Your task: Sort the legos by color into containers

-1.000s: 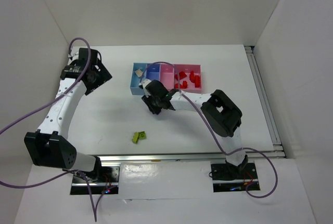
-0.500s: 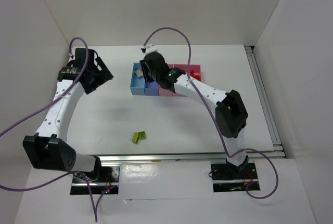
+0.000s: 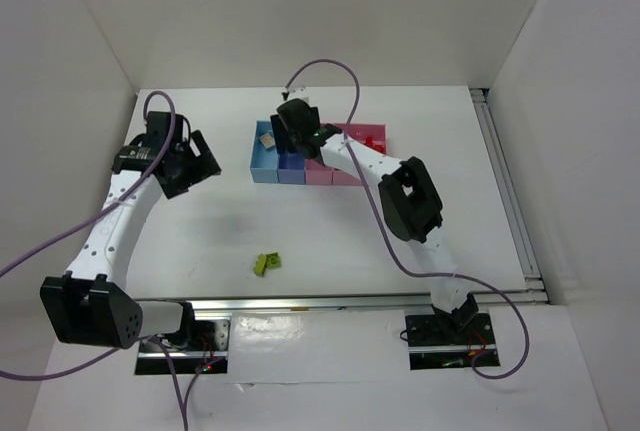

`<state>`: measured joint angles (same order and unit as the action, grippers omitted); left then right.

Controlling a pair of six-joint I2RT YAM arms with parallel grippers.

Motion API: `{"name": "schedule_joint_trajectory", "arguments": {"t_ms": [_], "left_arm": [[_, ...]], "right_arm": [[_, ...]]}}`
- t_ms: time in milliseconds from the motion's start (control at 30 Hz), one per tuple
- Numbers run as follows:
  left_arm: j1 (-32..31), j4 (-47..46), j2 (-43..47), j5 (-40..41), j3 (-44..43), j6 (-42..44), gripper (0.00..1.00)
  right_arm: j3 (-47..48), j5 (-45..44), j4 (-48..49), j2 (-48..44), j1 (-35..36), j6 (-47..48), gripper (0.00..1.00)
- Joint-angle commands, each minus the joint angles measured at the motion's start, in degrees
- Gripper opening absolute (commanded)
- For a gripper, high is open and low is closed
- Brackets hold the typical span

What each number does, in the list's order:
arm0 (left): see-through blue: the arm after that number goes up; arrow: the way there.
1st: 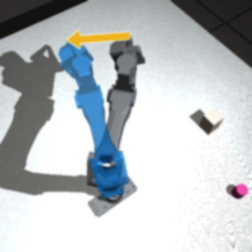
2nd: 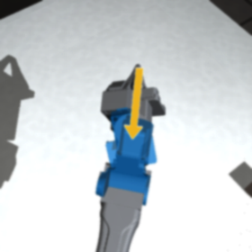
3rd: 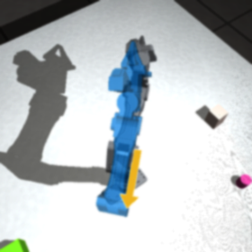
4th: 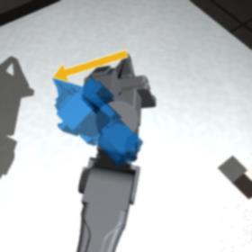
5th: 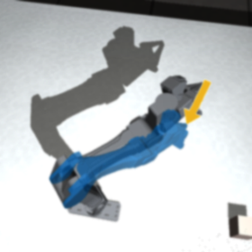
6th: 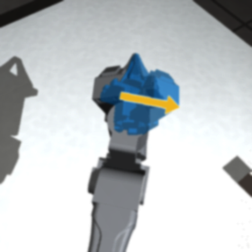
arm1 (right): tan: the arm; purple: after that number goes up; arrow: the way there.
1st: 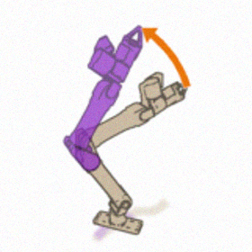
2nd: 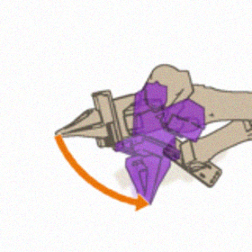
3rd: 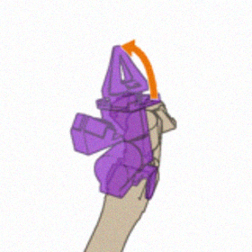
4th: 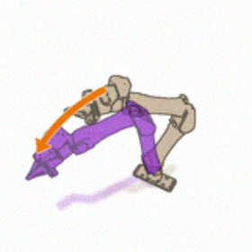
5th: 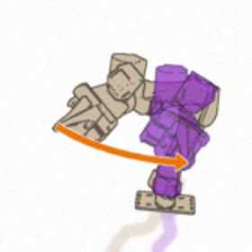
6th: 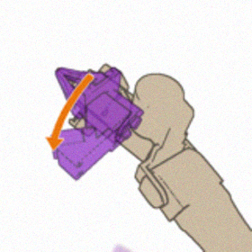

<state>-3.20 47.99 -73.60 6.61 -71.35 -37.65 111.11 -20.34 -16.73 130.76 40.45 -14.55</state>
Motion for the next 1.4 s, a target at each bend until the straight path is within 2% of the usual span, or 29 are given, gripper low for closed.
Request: {"name": "schedule_joint_trajectory", "arguments": {"t_ms": [0,67,167,233,300,367,400,433,467,567,633,767,900,1033,1167,1367], "left_arm": [[-0.1,-0.1,2.2,-0.2,-1.1,1.1,0.94],[-0.1,-0.1,2.2,-0.2,-1.7,1.7,0.94],[-0.1,-0.1,2.2,-0.2,-2.2,1.7,0.94],[-0.1,-0.1,2.2,-0.2,-2.2,2.2,0.94],[-0.1,0.4,2.2,-0.2,-2.2,2.2,0.94],[-0.1,0.4,2.8,-0.2,-2.7,2.2,0.94],[-0.1,0.4,2.8,-0.2,-3.3,2.2,0.94],[-0.1,0.4,2.8,-0.2,-3.3,2.8,0.94],[-0.1,1.0,2.8,-0.2,-3.3,2.8,0.94],[-0.1,1.1,2.8,0.3,-3.9,3.3,0.94],[-0.1,1.1,2.8,0.3,-3.9,3.3,0.94],[-0.1,1.1,2.2,0.3,-3.9,3.8,0.94],[-0.1,1.1,2.2,0.3,-3.9,3.8,0.94],[-0.1,1.1,2.8,-0.4,-3.4,3.2,0.94],[-0.1,1.1,2.8,0.2,-3.4,3.2,0.94],[-0.1,1.1,3.4,1.3,-3.9,3.2,0.94]], "right_arm": [[3.7,-1.5,1.8,-3.0,0.3,0.9,0.82],[1.5,-2.7,1.8,-5.9,1.4,1.5,0.82],[-4.5,-3.2,1.2,-11.7,2.5,1.5,0.76],[-8.7,-3.2,0.6,-17.0,4.5,1.5,0.65],[-16.5,-3.2,-0.2,-20.8,6.5,0.8,0.59],[-21.8,0.3,-2.6,-26.2,9.5,-2.4,0.59],[-27.5,1.3,-2.6,-27.9,10.7,-3.3,0.59],[-30.0,2.1,-3.3,-29.4,13.5,-4.3,0.61],[-32.3,3.2,-3.9,-31.9,15.2,-5.0,0.70],[-38.0,4.9,-6.0,-33.9,21.9,-7.2,0.82],[-40.3,5.9,-6.0,-34.5,24.8,-7.2,0.87],[-43.1,8.3,-6.0,-33.9,30.4,-7.2,0.88],[-44.1,10.5,-3.7,-31.4,32.2,-5.1,0.88],[-43.5,9.3,-1.9,-28.7,32.2,-3.6,0.88],[-40.7,7.6,-1.9,-24.0,32.2,-1.3,0.83],[-39.6,8.7,1.4,-21.3,30.0,-1.3,0.82]]}}
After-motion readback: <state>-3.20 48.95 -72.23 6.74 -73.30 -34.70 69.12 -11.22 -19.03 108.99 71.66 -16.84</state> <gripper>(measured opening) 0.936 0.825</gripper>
